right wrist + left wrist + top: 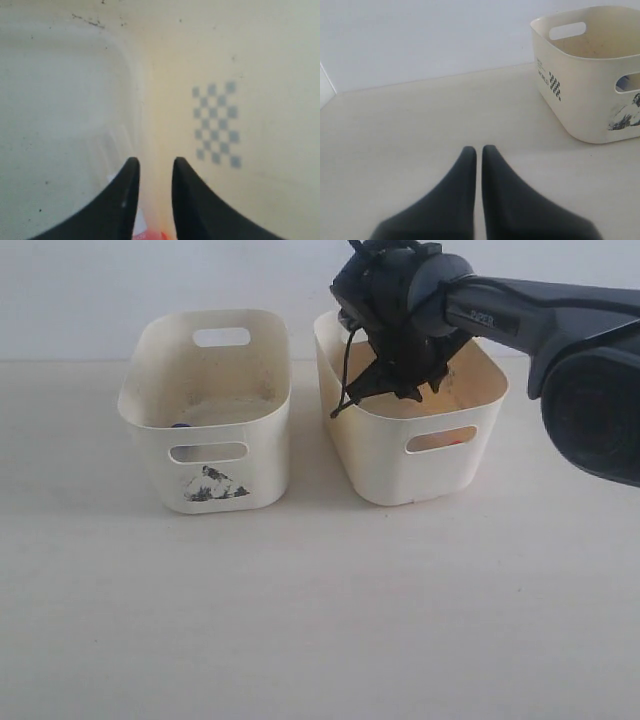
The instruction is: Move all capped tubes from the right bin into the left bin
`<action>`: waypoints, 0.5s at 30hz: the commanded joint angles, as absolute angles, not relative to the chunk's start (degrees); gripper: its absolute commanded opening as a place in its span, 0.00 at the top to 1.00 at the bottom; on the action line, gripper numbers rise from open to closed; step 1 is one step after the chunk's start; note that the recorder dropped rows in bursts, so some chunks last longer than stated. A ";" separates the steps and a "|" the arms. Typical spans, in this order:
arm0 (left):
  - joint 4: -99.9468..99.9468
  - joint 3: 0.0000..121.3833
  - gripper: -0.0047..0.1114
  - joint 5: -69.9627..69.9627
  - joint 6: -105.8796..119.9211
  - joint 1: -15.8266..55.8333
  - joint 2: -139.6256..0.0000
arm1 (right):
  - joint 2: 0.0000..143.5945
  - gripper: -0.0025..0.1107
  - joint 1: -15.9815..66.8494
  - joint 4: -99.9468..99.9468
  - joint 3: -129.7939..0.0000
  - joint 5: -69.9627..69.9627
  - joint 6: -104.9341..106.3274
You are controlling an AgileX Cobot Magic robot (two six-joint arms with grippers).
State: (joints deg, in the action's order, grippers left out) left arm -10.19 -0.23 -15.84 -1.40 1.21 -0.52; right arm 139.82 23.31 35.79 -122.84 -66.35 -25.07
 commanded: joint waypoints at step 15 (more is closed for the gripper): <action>-10.13 0.00 0.92 -14.94 -2.06 1.14 -0.41 | 144.55 0.52 22.86 33.74 -122.94 -69.96 -23.38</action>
State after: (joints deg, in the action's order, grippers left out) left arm -10.19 -0.23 -15.84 -1.40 1.21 -0.52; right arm 144.19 23.31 33.43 -122.84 -69.45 -23.87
